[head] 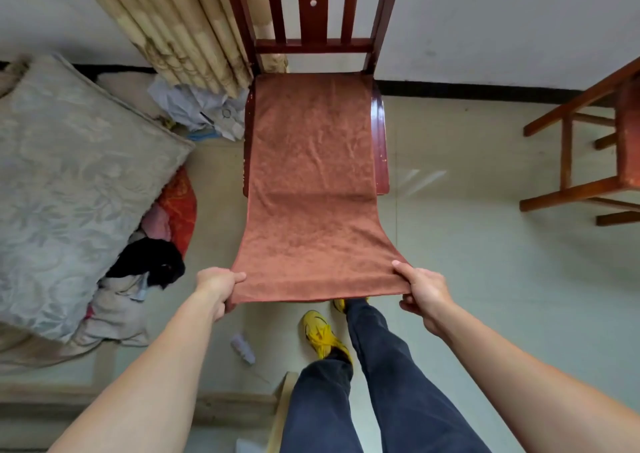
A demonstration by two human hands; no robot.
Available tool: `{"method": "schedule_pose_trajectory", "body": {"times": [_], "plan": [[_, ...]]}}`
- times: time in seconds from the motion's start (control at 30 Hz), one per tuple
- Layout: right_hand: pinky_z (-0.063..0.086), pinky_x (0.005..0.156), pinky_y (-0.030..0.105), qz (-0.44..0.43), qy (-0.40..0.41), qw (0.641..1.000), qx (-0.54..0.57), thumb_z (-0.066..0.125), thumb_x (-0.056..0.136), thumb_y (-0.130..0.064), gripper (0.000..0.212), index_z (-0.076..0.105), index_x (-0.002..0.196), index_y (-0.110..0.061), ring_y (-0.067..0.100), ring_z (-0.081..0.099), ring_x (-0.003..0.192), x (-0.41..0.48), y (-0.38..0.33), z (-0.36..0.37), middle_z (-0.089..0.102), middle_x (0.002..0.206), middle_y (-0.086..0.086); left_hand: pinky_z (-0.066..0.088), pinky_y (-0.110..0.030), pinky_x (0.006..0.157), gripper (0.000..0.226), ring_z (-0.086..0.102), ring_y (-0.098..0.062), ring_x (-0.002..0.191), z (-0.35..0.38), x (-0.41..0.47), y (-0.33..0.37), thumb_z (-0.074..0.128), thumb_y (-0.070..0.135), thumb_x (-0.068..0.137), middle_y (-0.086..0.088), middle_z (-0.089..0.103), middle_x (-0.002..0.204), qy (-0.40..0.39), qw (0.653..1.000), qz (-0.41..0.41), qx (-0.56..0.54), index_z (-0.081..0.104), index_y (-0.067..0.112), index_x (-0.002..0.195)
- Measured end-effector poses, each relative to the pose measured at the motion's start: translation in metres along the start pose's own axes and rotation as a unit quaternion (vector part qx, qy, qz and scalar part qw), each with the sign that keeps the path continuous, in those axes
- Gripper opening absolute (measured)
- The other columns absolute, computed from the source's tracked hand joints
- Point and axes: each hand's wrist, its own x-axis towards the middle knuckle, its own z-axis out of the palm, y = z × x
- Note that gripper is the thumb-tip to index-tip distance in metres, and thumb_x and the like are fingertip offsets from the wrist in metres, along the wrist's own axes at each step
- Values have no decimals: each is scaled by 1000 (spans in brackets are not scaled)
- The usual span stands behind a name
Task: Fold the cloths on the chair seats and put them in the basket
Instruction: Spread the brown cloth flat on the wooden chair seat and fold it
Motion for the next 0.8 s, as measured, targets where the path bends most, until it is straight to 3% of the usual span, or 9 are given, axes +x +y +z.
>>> {"method": "schedule_pose_trajectory", "body": {"times": [0.1, 0.2, 0.27, 0.33, 0.4, 0.5, 0.6, 0.67, 0.8], "plan": [[42, 42, 22, -30, 3, 999, 13, 75, 81, -25, 29, 50, 74, -13, 10, 35, 34, 3, -8, 0, 41, 55, 1, 28, -8, 35, 29, 43, -15, 51, 0, 0, 12, 65, 1, 86, -11, 54, 75, 7, 995, 61, -83, 51, 17, 106], [45, 43, 24, -67, 19, 997, 24, 73, 83, -18, 18, 57, 90, -11, 8, 39, 33, 11, -31, 9, 51, 60, 5, 22, -6, 31, 12, 42, -8, 34, -3, -2, 37, 57, -1, 91, -8, 52, 65, -26, 989, 82, -118, 55, 11, 90], [46, 43, 22, -78, 27, 995, 59, 69, 86, -12, 17, 60, 100, -12, 7, 40, 32, 21, -55, 18, 54, 61, 4, 18, -6, 30, 16, 31, -2, 25, -5, -1, 59, 56, 5, 93, -4, 46, 55, -42, 990, 74, -112, 54, 11, 78], [48, 43, 20, -72, 15, 991, 108, 65, 88, -11, 5, 64, 92, -9, 6, 42, 32, 26, -83, 26, 54, 53, 2, 15, -8, 29, 17, 26, 0, 25, -7, -1, 82, 58, 12, 93, -2, 44, 60, -60, 990, 70, -111, 54, 11, 76], [51, 46, 20, -43, -14, 985, 165, 58, 91, -12, 12, 64, 81, -8, 8, 50, 37, 35, -113, 31, 58, 53, 1, 18, -11, 29, 19, 29, -1, 27, -9, 2, 107, 58, 15, 94, 0, 47, 62, -86, 982, 79, -146, 55, 11, 76], [52, 53, 23, -30, -51, 977, 207, 42, 86, 2, 24, 65, 86, -5, 16, 66, 59, 57, -159, 34, 66, 75, 8, 33, -14, 36, 19, 42, -3, 39, -5, 5, 150, 55, 9, 95, 2, 50, 61, -141, 957, 104, -233, 54, 12, 76], [52, 54, 20, -80, -42, 984, 155, 41, 75, 19, 42, 66, 100, -4, 20, 71, 79, 84, -195, 43, 69, 88, 11, 44, -16, 49, 17, 57, -5, 59, 3, 15, 191, 51, -5, 91, 1, 60, 69, -152, 943, 153, -255, 56, 10, 85], [51, 52, 17, -128, -20, 988, 83, 52, 75, 20, 42, 66, 105, -5, 20, 70, 76, 105, -218, 49, 70, 84, 11, 48, -17, 55, 18, 59, -12, 70, 12, 28, 220, 51, -13, 87, -6, 59, 80, -131, 947, 174, -237, 58, 2, 94], [47, 56, 20, -197, 30, 978, -55, 65, 80, 1, 17, 73, 80, -15, 20, 69, 67, 150, -256, 64, 72, 77, 10, 55, -27, 74, 51, 62, -27, 81, 35, 61, 268, 55, -25, 72, -20, 62, 93, -40, 967, 236, -88, 56, -9, 120]]}}
